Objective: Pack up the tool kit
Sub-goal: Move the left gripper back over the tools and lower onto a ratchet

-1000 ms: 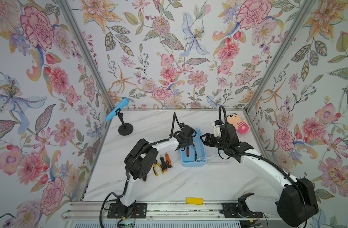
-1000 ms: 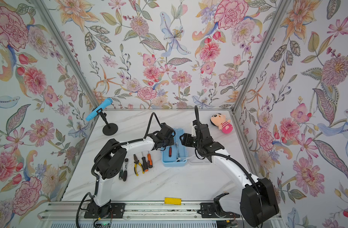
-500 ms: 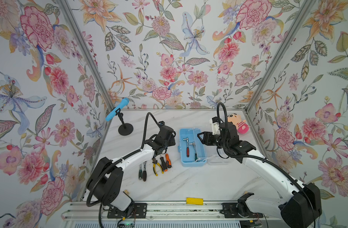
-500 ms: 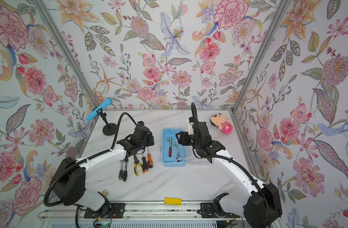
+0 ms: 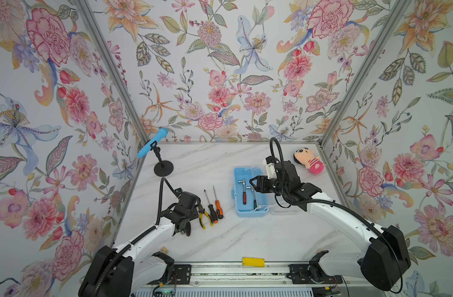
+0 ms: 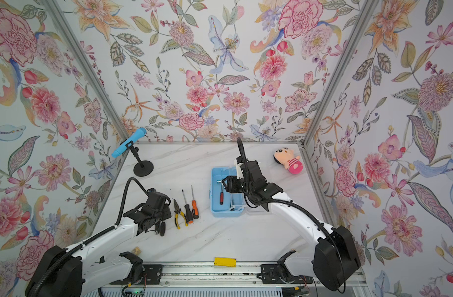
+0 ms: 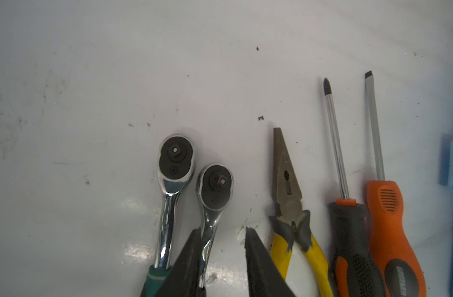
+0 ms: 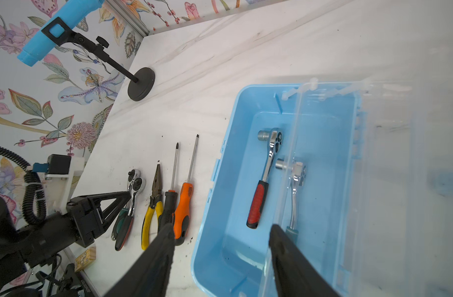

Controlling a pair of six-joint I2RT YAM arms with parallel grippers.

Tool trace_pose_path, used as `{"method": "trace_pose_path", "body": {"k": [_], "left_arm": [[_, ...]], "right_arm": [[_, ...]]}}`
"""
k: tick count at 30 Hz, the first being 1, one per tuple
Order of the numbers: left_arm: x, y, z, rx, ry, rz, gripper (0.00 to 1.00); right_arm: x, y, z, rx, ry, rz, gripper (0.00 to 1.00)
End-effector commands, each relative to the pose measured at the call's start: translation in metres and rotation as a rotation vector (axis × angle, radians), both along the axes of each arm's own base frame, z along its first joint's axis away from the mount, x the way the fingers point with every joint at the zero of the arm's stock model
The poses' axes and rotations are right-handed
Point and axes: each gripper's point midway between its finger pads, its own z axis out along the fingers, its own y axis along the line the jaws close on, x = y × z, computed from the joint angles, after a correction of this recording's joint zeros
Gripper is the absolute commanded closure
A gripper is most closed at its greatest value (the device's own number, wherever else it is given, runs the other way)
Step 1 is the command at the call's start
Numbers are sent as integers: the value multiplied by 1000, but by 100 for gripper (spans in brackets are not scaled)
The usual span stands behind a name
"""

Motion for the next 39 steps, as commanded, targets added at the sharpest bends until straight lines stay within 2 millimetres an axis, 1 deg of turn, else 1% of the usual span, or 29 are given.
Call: {"method": "trace_pose_path", "body": {"k": [1,8,17,20,26,29,31,36,39], "left_arm": [[-7,8,-8,10,22,30,68],[-3,9,-16,19,37,33,68],[3,6,-33,9,65,35,70],[5,4,-35,3,65,30,74],[3,2,-42,-2,74,20,82],[3,2,-43,-10,68,21,90],[3,2,-44,-10,65,22,100],[9,-1,-38,-13,46,15,100],[17,-4,-27,-20,22,5,100]], "right_arm": [[5,9,10,28,-29,7,40],[6,8,7,20,-27,2,40],[6,8,0,10,-11,0,40],[7,8,-2,8,-7,-4,40],[8,6,-6,-2,-4,-11,40],[10,5,-7,-6,-2,-14,40],[10,5,-7,-6,-2,-16,40],[10,4,-10,-9,3,-17,40],[10,3,-9,-8,3,-21,40]]}}
